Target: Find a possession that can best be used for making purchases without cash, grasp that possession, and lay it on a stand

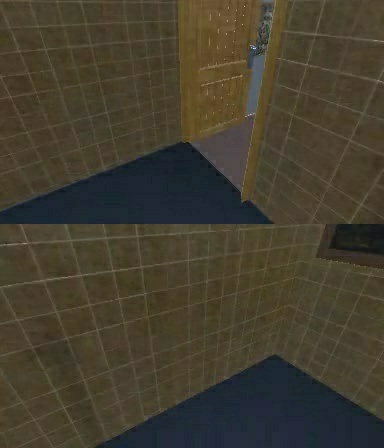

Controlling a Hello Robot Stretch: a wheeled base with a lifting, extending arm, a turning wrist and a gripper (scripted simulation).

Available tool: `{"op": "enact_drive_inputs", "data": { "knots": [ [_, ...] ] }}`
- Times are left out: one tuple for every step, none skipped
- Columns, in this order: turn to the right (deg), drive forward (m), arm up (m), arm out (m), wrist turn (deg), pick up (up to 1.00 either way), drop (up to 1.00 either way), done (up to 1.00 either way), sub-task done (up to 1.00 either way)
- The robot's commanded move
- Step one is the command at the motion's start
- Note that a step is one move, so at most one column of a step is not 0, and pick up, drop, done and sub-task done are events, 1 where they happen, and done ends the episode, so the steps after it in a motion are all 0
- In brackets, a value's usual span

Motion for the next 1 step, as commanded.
{"op": "enact_drive_inputs", "data": {
  "knots": [
    [0.0, 1.0, 0.0, 0.0, 0.0, 0.0, 0.0, 0.0, 0.0]
  ]
}}
